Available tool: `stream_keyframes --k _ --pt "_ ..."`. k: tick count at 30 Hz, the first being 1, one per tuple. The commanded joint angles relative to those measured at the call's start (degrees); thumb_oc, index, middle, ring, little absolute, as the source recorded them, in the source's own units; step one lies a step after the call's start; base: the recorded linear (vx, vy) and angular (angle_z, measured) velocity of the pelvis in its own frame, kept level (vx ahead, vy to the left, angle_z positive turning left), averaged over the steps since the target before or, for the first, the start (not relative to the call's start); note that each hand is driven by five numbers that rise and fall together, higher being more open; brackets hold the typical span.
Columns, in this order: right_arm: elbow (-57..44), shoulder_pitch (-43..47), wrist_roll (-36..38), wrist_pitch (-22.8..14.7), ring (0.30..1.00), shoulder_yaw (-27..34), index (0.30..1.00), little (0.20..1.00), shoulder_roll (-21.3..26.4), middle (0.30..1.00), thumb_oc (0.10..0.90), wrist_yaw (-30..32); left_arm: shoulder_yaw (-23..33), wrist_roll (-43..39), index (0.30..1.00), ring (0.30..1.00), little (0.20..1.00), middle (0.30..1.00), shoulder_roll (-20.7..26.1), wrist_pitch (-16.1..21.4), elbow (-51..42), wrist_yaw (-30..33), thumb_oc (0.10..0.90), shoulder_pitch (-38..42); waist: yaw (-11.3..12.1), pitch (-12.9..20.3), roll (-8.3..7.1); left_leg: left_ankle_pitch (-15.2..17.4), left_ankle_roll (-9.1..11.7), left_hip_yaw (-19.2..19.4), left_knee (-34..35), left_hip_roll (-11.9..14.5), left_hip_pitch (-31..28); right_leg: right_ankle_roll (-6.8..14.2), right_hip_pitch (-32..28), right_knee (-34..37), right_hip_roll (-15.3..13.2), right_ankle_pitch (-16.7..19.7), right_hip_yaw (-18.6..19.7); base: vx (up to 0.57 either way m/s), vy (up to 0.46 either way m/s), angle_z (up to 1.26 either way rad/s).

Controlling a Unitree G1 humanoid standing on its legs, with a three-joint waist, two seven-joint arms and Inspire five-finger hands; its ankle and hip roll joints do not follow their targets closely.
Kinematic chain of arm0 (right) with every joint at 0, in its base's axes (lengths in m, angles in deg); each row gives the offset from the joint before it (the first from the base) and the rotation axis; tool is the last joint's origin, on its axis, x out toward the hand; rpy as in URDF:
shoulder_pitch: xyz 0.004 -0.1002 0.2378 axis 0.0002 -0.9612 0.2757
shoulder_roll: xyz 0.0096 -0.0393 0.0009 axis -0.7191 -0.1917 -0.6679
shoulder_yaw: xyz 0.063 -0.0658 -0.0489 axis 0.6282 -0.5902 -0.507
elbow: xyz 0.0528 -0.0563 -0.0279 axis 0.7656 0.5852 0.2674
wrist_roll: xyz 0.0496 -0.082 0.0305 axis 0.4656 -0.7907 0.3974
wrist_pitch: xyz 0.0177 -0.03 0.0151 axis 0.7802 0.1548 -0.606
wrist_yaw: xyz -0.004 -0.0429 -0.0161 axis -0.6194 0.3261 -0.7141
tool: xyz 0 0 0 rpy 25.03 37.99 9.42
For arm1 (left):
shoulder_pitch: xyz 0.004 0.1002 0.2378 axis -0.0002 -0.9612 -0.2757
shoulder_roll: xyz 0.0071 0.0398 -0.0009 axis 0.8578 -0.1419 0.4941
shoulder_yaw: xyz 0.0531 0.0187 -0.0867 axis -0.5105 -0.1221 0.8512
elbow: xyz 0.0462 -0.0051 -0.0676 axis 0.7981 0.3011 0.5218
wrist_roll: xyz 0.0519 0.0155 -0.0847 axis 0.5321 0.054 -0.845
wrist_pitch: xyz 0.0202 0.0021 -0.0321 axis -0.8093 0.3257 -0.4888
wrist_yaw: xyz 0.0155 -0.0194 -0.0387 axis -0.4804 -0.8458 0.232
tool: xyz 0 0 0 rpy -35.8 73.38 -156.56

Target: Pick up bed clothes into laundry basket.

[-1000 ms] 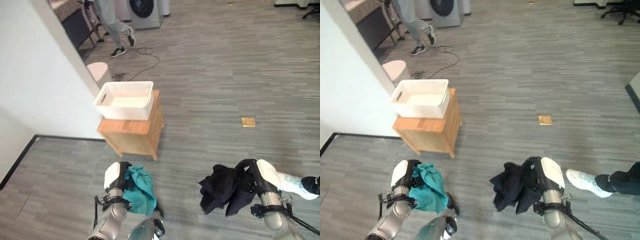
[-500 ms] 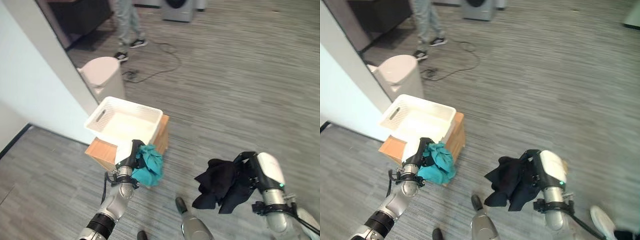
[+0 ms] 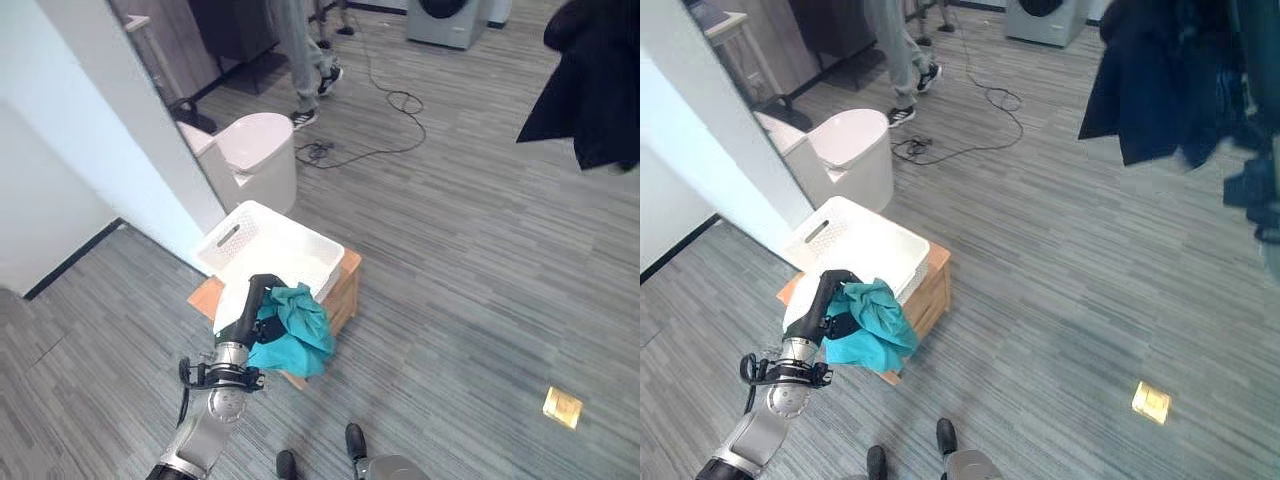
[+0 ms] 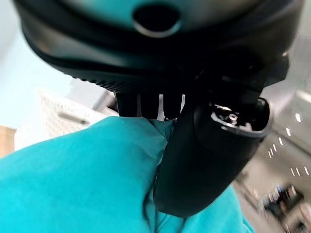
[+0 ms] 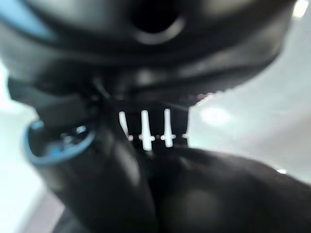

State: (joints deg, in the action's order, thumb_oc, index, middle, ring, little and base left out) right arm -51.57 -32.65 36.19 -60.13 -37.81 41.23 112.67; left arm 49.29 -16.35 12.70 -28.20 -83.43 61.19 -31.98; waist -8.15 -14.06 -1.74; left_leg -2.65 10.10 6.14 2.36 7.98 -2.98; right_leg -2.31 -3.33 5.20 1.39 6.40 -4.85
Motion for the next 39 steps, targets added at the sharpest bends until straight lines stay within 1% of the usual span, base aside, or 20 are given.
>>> stream_keyframes --k 1,2,3,4,5,7,8,10,11,12,13,15,18,21,24,26,27,30,33,39 --pt "11.54 3.44 1.78 2.77 0.300 0.59 0.300 0.300 6.68 0.300 0.400 1.04 6.76 -1.35 0.300 0.300 0.300 0.300 7.25 4.94 -8.60 3.69 0.400 -0.48 2.67 6.36 -3.23 0.03 -2.11 10.34 1.56 4.66 -3.01 10.74 -1.24 -1.13 -8.41 -9.96 4.70 -0.08 0.042 1.12" --pt "13.02 2.89 2.31 3.30 0.300 0.61 0.300 0.300 6.78 0.300 0.400 0.10 6.98 -1.69 0.300 0.300 0.300 0.300 6.96 5.02 -8.40 3.38 0.400 -1.47 2.89 6.64 -3.08 -0.34 -1.84 10.93 1.85 4.83 -2.96 10.95 -1.78 -1.31 -8.48 -10.01 3.66 -0.05 0.015 1.21" --pt "18.02 2.51 2.86 5.09 0.300 0.15 0.300 0.300 7.78 0.300 0.400 -1.79 7.11 -2.21 0.300 0.300 0.300 0.300 7.18 5.15 -8.10 2.58 0.400 -2.37 3.96 7.44 -3.00 -0.37 -1.57 10.50 2.30 4.62 -2.52 11.48 -2.47 -1.22 -8.89 -9.96 1.82 -0.01 0.008 0.95" --pt "18.40 2.75 2.99 4.97 0.300 -0.17 0.300 0.300 7.98 0.300 0.400 -1.77 6.99 -2.27 0.300 0.300 0.300 0.300 7.20 5.10 -8.23 2.51 0.400 -2.43 3.90 7.54 -2.99 -0.36 -1.58 10.29 2.27 4.58 -2.40 11.51 -2.54 -1.12 -8.94 -9.96 1.60 0.00 0.010 0.85" --pt "25.03 4.45 3.51 6.33 0.300 -2.11 0.300 0.300 10.17 0.300 0.400 -3.11 7.28 -3.46 0.300 0.300 0.300 0.300 7.70 5.33 -8.89 1.97 0.400 -3.82 5.51 7.77 -3.18 -0.50 -1.52 9.27 2.38 4.24 -1.98 11.68 -2.84 -0.98 -9.41 -10.02 0.37 0.01 0.024 0.75" --pt "30.56 6.60 3.87 7.57 0.300 -4.34 0.300 0.300 10.54 0.300 0.400 -4.00 7.49 -4.42 0.300 0.300 0.300 0.300 7.97 5.54 -8.99 1.38 0.400 -4.76 6.61 7.79 -3.40 -0.62 -1.40 8.76 2.59 4.09 -1.60 11.73 -2.99 -1.04 -9.89 -10.07 -0.66 0.01 0.034 0.71" --pt "33.48 8.24 3.58 8.27 0.300 -5.99 0.300 0.300 10.19 0.300 0.400 -4.26 7.59 -4.71 0.300 0.300 0.300 0.300 8.17 5.56 -8.54 1.02 0.400 -5.23 7.11 7.85 -3.46 -0.63 -1.34 8.44 2.64 3.91 -1.32 11.82 -3.08 -1.04 -10.19 -10.10 -1.35 0.01 0.022 0.54" --pt "35.40 10.60 3.61 8.50 0.300 -8.26 0.300 0.300 9.61 0.300 0.400 -4.39 7.97 -5.11 0.300 0.300 0.300 0.300 8.18 5.46 -8.17 0.79 0.400 -5.58 7.00 8.08 -3.54 -0.53 -1.31 8.08 2.64 3.70 -1.00 11.89 -3.20 -0.92 -10.48 -10.07 -2.00 0.02 0.010 0.58" --pt "35.40 10.60 3.61 8.50 0.300 -8.26 0.300 0.300 9.61 0.300 0.400 -4.39 7.97 -5.11 0.300 0.300 0.300 0.300 8.18 5.46 -8.17 0.79 0.400 -5.58 7.00 8.08 -3.54 -0.53 -1.31 8.08 2.64 3.70 -1.00 11.89 -3.20 -0.92 -10.48 -10.07 -2.00 0.04 0.015 0.60" --pt "38.23 13.38 3.72 9.03 0.300 -10.72 0.300 0.300 7.83 0.300 0.400 -4.35 8.65 -5.60 0.300 0.300 0.300 0.300 7.80 5.36 -7.05 0.68 0.400 -6.26 6.95 8.40 -3.50 -0.32 -1.36 7.09 2.64 3.26 -0.33 12.04 -3.42 -0.82 -10.89 -10.12 -3.28 0.05 0.027 0.68" --pt "38.95 14.16 4.02 9.07 0.300 -11.54 0.300 0.300 6.12 0.300 0.400 -4.06 8.83 -5.79 0.300 0.300 0.300 0.300 7.31 5.22 -5.98 0.83 0.400 -6.54 7.11 8.45 -3.41 -0.12 -1.32 6.54 2.64 2.91 0.12 12.25 -3.42 -0.71 -11.21 -10.05 -3.99 0.06 0.026 0.70" --pt "39.48 14.37 3.49 9.26 0.300 -12.19 0.300 0.300 4.79 0.300 0.400 -4.22 8.99 -5.91 0.300 0.300 0.300 0.300 7.03 5.08 -5.02 0.73 0.400 -6.78 7.40 8.49 -3.64 0.19 -1.42 6.02 2.64 2.56 0.46 12.50 -3.25 -0.60 -11.45 -9.83 -4.29 0.04 0.016 0.47" --pt "40.76 16.49 2.58 9.46 0.300 -14.75 0.300 0.300 3.38 0.300 0.400 -4.60 8.03 -6.14 0.300 0.300 0.300 0.300 7.27 4.99 -3.93 0.52 0.400 -6.53 8.90 8.20 -4.43 0.47 -1.56 5.72 2.64 2.17 0.83 12.71 -2.88 -0.50 -11.67 -9.51 -4.39 0.02 0.017 0.24" --pt "43.66 22.46 2.65 9.79 0.300 -20.22 0.300 0.300 1.96 0.300 0.400 -4.25 6.64 -6.53 0.300 0.300 0.300 0.300 7.56 4.94 -2.68 0.18 0.400 -5.80 10.40 7.66 -5.26 0.53 -1.61 5.57 2.64 1.95 1.48 12.90 -2.26 -0.36 -11.78 -9.23 -4.45 0.00 0.007 0.01" --pt "47.82 30.27 2.25 10.23 0.300 -27.44 0.300 0.300 0.50 0.300 0.400 -3.38 5.58 -6.96 0.300 0.300 0.300 0.300 7.73 4.97 -1.69 -0.27 0.400 -5.48 11.19 7.02 -5.83 0.44 -1.72 5.18 2.64 1.74 2.42 12.95 -1.55 -0.29 -11.66 -9.01 -4.75 0.00 -0.006 0.05" --pt "50.62 34.56 2.40 10.49 0.300 -30.57 0.300 0.300 -0.36 0.300 0.400 -2.53 4.68 -7.09 0.300 0.300 0.300 0.300 8.09 5.09 -0.92 -0.44 0.400 -5.09 11.81 6.46 -6.13 0.32 -1.71 5.04 2.64 1.70 3.09 12.96 -1.02 -0.24 -11.51 -8.88 -4.87 -0.01 -0.008 0.06" --pt "51.16 36.36 2.49 10.40 0.300 -32.30 0.300 0.300 -0.43 0.300 0.400 -2.43 4.84 -7.11 0.300 0.300 0.300 0.300 7.89 5.14 -0.80 -0.40 0.400 -5.08 11.58 6.52 -5.99 0.29 -1.72 5.07 2.64 1.69 3.17 12.96 -0.92 -0.24 -11.52 -8.86 -4.84 -0.01 0.000 0.05" --pt "54.51 42.59 3.41 11.01 0.300 -36.60 0.300 0.300 -2.05 0.300 0.400 -1.10 3.43 -7.49 0.300 0.300 0.300 0.300 8.24 5.15 0.67 -0.57 0.400 -4.24 12.13 4.94 -5.94 -0.31 -1.49 4.73 2.64 1.68 5.59 13.07 1.32 -0.20 -11.30 -8.50 -4.95 -0.06 -0.005 0.05" --pt "54.70 44.11 3.64 11.14 0.300 -37.53 0.300 0.300 -2.46 0.300 0.400 -0.73 2.99 -7.43 0.300 0.300 0.300 0.300 7.99 5.19 1.28 -0.62 0.400 -3.88 11.81 4.59 -5.49 -0.59 -1.42 4.45 2.64 1.63 7.09 13.09 2.71 -0.20 -11.28 -8.29 -5.26 -0.05 0.007 0.10" --pt "55.60 46.23 4.52 11.24 0.300 -38.59 0.300 0.300 -3.88 0.300 0.400 0.43 2.05 -7.67 0.300 0.300 0.300 0.300 8.29 5.59 1.73 -0.67 0.400 -3.12 12.11 2.83 -4.82 -0.76 -1.62 3.95 2.64 0.99 9.31 13.33 4.86 -0.20 -11.44 -7.79 -5.37 -0.04 0.016 0.08"
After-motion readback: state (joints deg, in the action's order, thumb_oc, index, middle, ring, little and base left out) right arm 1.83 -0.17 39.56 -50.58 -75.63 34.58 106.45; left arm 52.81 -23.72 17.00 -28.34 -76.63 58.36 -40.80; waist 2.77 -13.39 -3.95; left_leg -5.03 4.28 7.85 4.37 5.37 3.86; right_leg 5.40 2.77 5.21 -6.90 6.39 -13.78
